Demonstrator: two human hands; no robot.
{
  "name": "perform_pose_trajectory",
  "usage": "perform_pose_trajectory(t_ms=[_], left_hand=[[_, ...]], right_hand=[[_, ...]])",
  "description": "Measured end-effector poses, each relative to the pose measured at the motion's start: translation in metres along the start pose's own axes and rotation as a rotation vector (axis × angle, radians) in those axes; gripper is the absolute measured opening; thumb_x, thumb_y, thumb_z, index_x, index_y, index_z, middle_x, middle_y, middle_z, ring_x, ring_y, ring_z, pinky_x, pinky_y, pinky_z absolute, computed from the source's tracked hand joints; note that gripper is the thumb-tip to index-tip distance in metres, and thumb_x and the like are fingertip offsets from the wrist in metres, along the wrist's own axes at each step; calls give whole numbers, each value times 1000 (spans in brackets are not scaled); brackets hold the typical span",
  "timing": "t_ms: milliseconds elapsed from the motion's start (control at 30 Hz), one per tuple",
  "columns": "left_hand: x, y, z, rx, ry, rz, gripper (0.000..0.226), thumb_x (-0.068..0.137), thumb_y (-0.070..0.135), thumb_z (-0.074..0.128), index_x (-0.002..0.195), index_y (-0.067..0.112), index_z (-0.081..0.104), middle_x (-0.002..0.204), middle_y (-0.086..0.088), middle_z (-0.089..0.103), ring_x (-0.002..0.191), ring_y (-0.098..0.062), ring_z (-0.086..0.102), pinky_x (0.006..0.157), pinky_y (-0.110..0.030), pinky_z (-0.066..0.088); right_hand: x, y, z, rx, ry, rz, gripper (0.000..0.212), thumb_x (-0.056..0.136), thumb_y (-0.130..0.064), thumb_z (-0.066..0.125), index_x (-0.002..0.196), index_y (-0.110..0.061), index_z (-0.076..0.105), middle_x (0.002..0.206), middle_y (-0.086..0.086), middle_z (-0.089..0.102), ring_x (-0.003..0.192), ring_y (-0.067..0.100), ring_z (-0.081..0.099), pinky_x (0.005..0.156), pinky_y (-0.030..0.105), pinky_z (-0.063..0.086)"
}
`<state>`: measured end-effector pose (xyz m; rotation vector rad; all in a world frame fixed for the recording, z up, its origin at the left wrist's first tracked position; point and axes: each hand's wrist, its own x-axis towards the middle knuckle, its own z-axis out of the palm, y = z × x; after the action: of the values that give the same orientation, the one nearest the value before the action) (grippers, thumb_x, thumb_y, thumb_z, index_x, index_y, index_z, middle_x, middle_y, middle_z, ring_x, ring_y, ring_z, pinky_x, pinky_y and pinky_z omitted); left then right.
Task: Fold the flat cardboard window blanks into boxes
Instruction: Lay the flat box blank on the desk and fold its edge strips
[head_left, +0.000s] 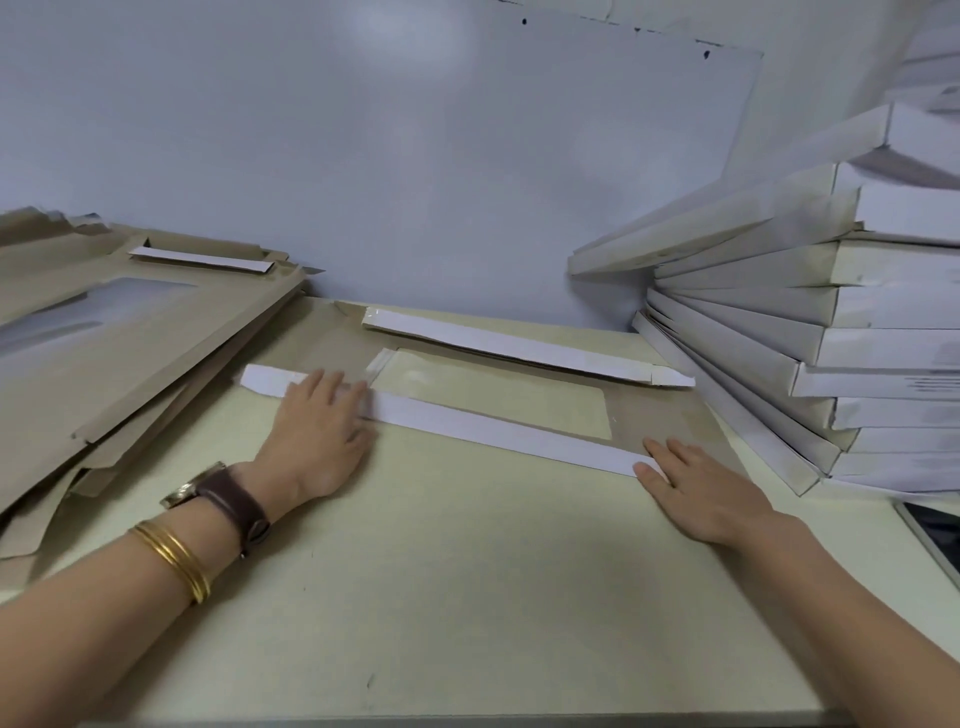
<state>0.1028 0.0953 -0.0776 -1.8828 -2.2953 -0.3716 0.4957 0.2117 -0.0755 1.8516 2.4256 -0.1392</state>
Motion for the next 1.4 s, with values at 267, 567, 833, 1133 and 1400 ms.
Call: perform_pose_trajectory(t_ms=[267,567,833,1133,1400], left_hand=[[-11,97,-1,-314,-140,268,50,101,31,40,149,19,31,158,-7,19,144,-23,17,115,-26,11],[-5,116,3,-218,-215,246,43,105,32,16,135,19,43,147,3,39,138,-23,20,106,-39,17],[-7,91,5,-59,-297,171,56,96,50,21,143,23,34,148,-7,29,132,-27,24,113,-33,17],[-2,51,-4,-143,-376,153,55,99,39,37,151,25,24,160,3,12,147,-22,4,116,-32,10],[-4,39,-4,-134,-342,156,54,101,33,33,152,22,22,162,-1,7,148,-21,1,116,-26,1]], right_hand=[[-29,-85,-9,-177,88,22,68,97,-60,12,135,-15,45,134,10,51,122,28,42,94,38,37],[-65,-159,-19,-115,244,-358,44,102,-25,24,108,-9,65,110,14,66,102,31,57,73,33,27],[-79,-170,-28,90,240,-430,44,97,-39,35,59,-17,35,75,10,55,72,27,41,66,31,28],[-32,-162,-7,147,226,-509,31,97,-29,41,116,-13,60,115,5,58,111,27,47,95,38,40],[-21,-158,18,198,122,-496,47,103,-43,27,148,-29,29,157,-1,23,145,21,15,118,37,14]])
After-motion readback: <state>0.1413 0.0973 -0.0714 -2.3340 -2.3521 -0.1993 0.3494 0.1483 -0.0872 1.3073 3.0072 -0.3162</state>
